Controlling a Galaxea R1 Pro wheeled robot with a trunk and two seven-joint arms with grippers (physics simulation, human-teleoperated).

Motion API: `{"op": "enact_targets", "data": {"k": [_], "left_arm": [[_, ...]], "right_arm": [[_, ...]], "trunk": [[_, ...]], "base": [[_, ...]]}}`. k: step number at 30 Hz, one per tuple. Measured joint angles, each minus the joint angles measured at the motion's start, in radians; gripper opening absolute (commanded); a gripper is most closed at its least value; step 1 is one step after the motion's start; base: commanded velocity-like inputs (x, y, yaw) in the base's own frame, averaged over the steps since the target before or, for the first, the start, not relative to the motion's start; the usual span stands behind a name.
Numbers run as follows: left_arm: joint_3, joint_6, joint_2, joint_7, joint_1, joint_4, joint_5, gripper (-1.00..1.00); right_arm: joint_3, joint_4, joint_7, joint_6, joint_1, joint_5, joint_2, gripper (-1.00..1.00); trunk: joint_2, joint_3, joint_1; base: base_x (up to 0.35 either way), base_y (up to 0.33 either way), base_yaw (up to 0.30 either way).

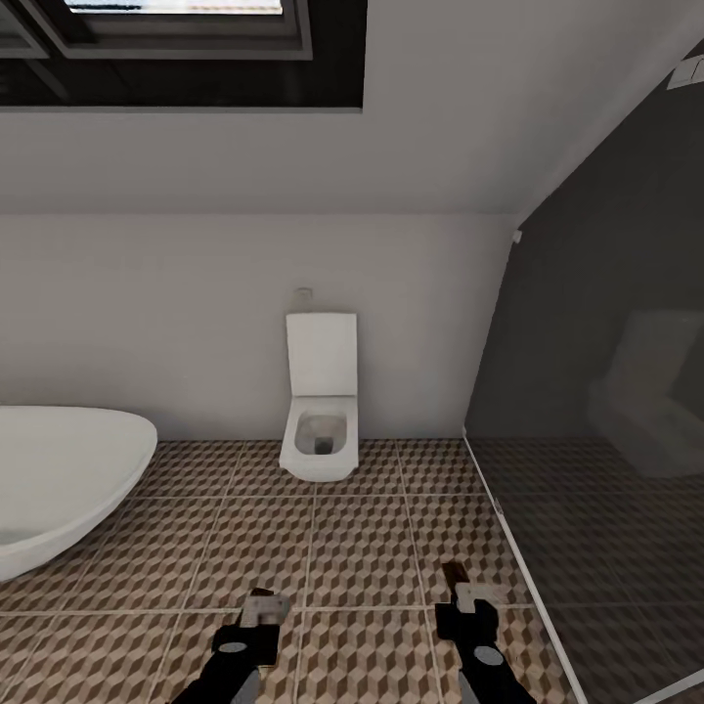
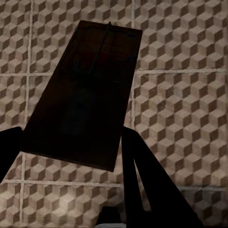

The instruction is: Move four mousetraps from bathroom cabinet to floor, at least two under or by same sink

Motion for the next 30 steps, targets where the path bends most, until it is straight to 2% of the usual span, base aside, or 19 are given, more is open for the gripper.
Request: {"op": "enact_targets", "data": {"k": [1,2,6,7,10,14,22,26,27,30], "left_arm": [[0.005,0.057,-0.001,0.000,-0.020,-0.015,-0.003,-1.00],[0.007,0.081,-0.001,0.000,-0.034,-0.019,-0.003,-1.00],[0.010,0.113,0.001,0.001,-0.055,-0.009,-0.003,-1.00],[0.012,0.119,0.003,0.000,-0.060,0.044,-0.001,-1.00],[0.013,0.118,0.004,0.000,-0.063,0.092,-0.003,-1.00],[0.013,0.119,0.005,-0.001,-0.063,0.104,-0.003,-1.00],[0.011,0.117,0.008,-0.008,-0.063,0.112,-0.003,-1.00],[0.007,0.118,0.000,-0.008,-0.063,0.076,-0.001,-1.00],[0.004,0.121,-0.003,-0.006,-0.063,-0.010,-0.003,-1.00],[0.001,0.122,-0.002,-0.005,-0.063,-0.064,-0.001,-1.00]], "right_arm": [[0.000,-0.010,-0.007,0.024,-0.029,0.001,0.010,-1.00],[0.000,-0.014,-0.012,0.047,-0.052,-0.001,0.015,-1.00],[0.000,-0.020,-0.019,0.126,-0.099,-0.006,0.020,-1.00],[0.000,-0.019,-0.020,0.155,-0.112,-0.007,0.024,-1.00],[0.000,-0.018,-0.018,0.169,-0.116,-0.005,0.040,-1.00],[0.003,-0.016,-0.011,0.166,-0.118,-0.003,0.046,-1.00],[0.013,-0.015,-0.007,0.163,-0.118,-0.002,0.032,-1.00],[0.015,-0.015,-0.007,0.163,-0.118,0.000,0.028,-1.00],[0.014,-0.015,-0.007,0.162,-0.118,0.001,0.026,-1.00],[0.014,-0.015,-0.007,0.162,-0.118,0.001,0.025,-1.00]], "trunk": [[0.000,0.000,0.000],[0.000,0.000,0.000],[0.000,0.000,0.000],[0.000,0.000,0.000],[0.000,0.000,0.000],[0.000,0.000,0.000],[0.000,0.000,0.000],[0.000,0.000,0.000],[0.000,0.000,0.000],[0.000,0.000,0.000]], "base": [[0.000,0.000,0.000],[0.000,0.000,0.000],[0.000,0.000,0.000],[0.000,0.000,0.000],[0.000,0.000,0.000],[0.000,0.000,0.000],[0.000,0.000,0.000],[0.000,0.000,0.000],[0.000,0.000,0.000],[0.000,0.000,0.000]]}}
